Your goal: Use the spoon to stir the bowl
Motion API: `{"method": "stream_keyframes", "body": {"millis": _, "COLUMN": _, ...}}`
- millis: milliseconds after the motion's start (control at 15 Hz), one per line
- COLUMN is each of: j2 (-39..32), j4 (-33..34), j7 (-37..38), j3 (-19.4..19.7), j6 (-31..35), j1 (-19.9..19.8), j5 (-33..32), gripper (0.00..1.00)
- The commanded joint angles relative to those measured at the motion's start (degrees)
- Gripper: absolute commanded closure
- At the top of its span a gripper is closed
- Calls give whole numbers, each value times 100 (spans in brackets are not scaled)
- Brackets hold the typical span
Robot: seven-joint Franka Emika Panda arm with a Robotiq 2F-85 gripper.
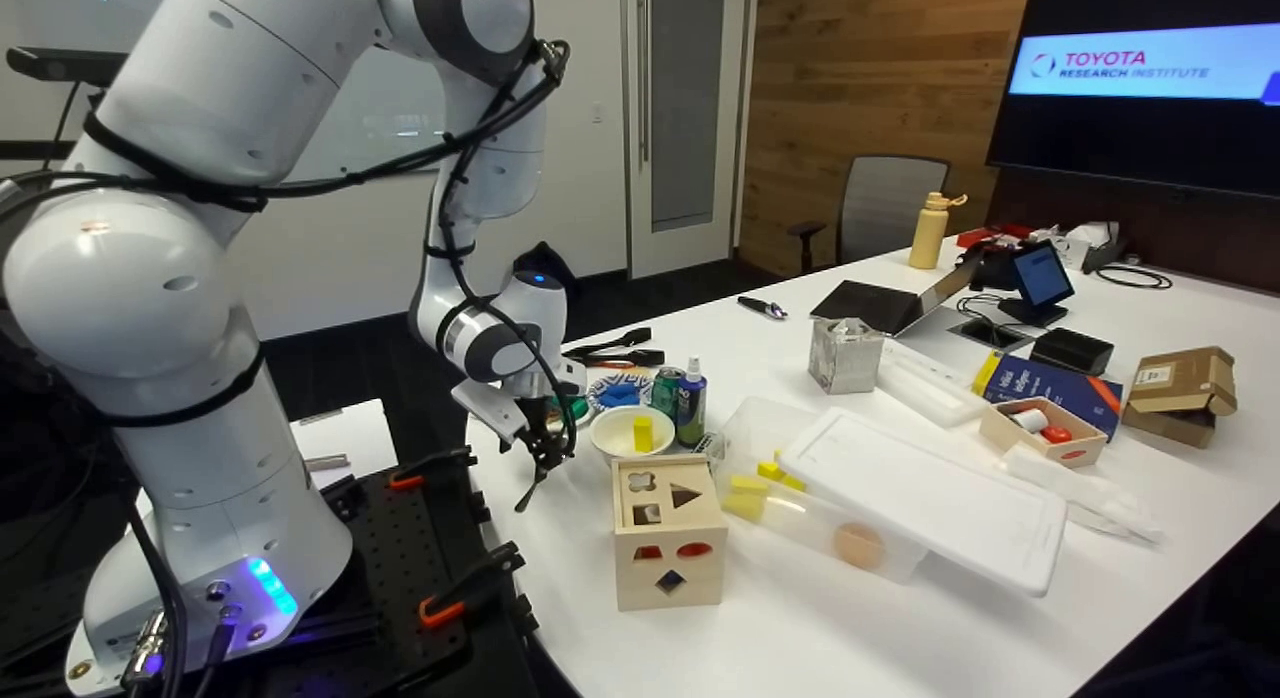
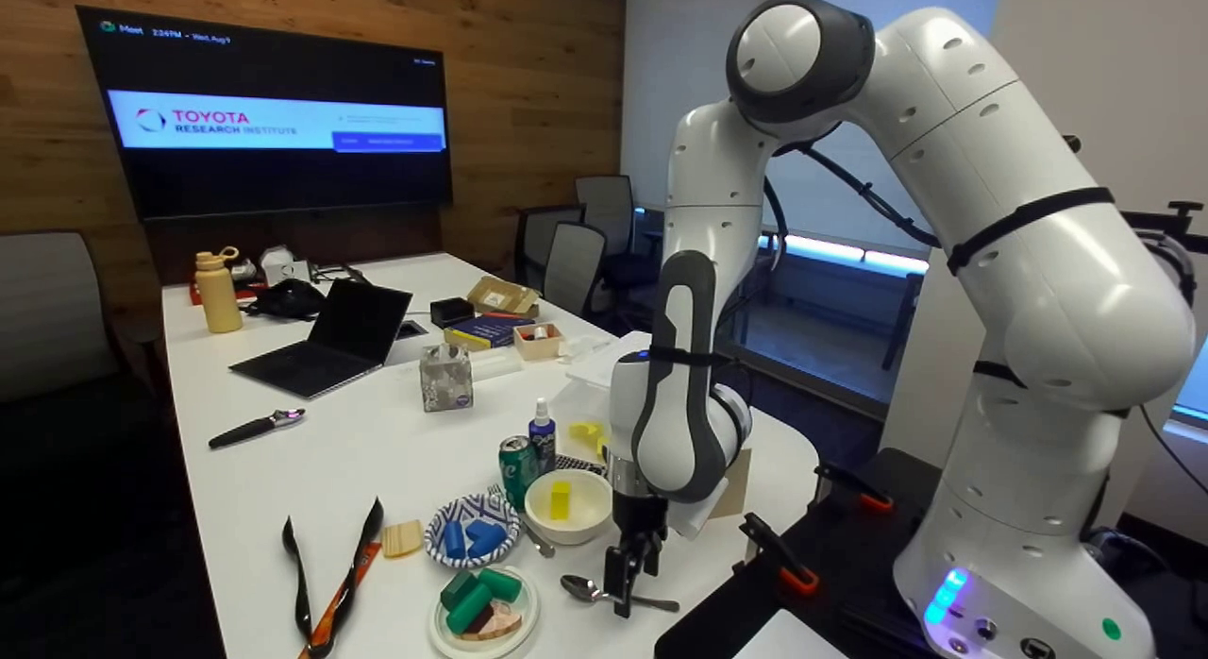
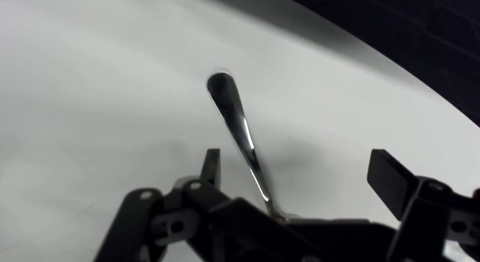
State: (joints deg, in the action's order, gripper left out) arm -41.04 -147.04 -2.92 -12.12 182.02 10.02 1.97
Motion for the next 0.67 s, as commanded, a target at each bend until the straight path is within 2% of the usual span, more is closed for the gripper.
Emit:
{"method": "stream_keyframes", "body": {"millis": 0, "j2": -336, "j4": 224, "j7": 52, "j3": 67, "j6": 76, "j1": -36, "j5": -175, "gripper": 0}}
{"method": "stream_keyframes", "body": {"millis": 133, "j2": -442, "j4": 305, "j7": 71, "j3": 108, "j6": -15, "j1": -8, "j5": -188, "gripper": 0}}
{"method": "stream_keyframes", "body": {"millis": 200, "j2": -474, "j4": 334, "j7": 59, "j3": 113, "j6": -51, "j1": -5, "j5": -206, "gripper": 25}}
{"method": "stream_keyframes", "body": {"millis": 267, "j2": -508, "j4": 365, "j7": 66, "j3": 139, "j6": -93, "j1": 22, "j5": -210, "gripper": 26}}
{"method": "stream_keyframes", "body": {"millis": 333, "j2": -539, "j4": 389, "j7": 80, "j3": 166, "j6": -111, "j1": 45, "j5": -206, "gripper": 32}}
{"method": "stream_keyframes", "body": {"millis": 600, "j2": -577, "j4": 423, "j7": 104, "j3": 257, "j6": -127, "j1": 113, "j5": -195, "gripper": 64}}
